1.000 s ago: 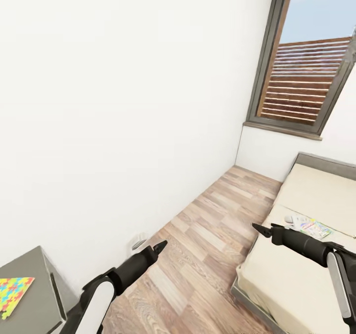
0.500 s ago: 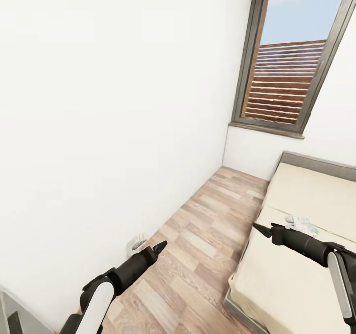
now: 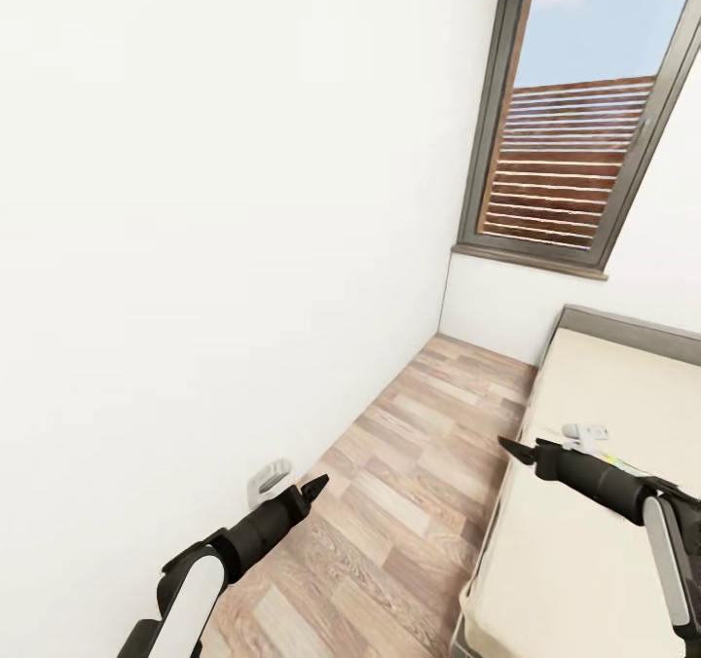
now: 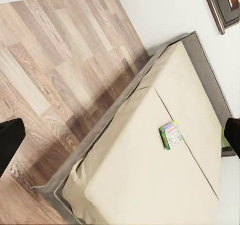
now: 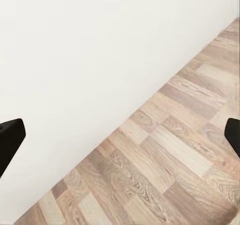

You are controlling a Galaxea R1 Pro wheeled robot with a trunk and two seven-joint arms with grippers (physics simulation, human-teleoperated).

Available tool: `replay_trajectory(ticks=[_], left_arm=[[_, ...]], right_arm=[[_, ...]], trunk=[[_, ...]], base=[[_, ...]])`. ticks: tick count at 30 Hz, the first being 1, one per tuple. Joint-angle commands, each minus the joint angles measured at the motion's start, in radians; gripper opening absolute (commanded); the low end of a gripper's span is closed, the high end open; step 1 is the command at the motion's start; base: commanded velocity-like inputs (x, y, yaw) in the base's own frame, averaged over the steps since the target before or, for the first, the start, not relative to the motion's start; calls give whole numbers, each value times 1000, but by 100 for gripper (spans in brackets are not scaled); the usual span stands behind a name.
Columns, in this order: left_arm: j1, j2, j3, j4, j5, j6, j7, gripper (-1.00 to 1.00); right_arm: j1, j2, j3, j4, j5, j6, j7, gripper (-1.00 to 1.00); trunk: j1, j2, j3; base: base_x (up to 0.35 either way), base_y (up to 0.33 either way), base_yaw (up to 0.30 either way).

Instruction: Put all the toys in the child's room - the three board games (two on the bed and one on the table), the two jigsaw puzzles on the table, and the tennis ball on the table - inside the toy box on the table in the child's room.

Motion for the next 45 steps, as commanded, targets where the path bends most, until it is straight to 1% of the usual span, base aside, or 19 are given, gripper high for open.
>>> replay_trajectory(ticks=[1, 7, 14, 20, 33, 38, 45], left_arm=[[-1, 0, 0, -1, 11, 3, 9, 100], [0, 0, 0, -1, 11, 3, 10, 100], [0, 0, 1, -2, 11, 2, 10, 100], [1, 0, 1, -1, 11, 2, 10, 100], [1, 0, 1, -2, 12, 2, 10, 100], [1, 0, 1, -2, 12, 2, 10, 100], [1, 0, 0, -1, 11, 2, 10, 100]], right_arm=[[-2, 4, -1, 0, -5, 8, -14, 100], [0, 19, 6, -1, -10, 3, -53, 100], [1, 23, 9, -2, -11, 1, -65, 100], [1, 24, 10, -2, -11, 3, -68, 100], [0, 25, 11, -2, -11, 5, -70, 100], [1, 24, 11, -2, -11, 5, -70, 100], [1, 25, 11, -2, -11, 4, -70, 100]], trunk=[[1, -2, -2], [1, -2, -2], [1, -2, -2], [1, -2, -1], [1, -2, 2], [1, -2, 2], [1, -2, 2]], base=[[308, 0, -3], [194, 0, -2], [68, 0, 2], [23, 0, 96], [5, 0, 214], [40, 22, 92], [168, 110, 36]])
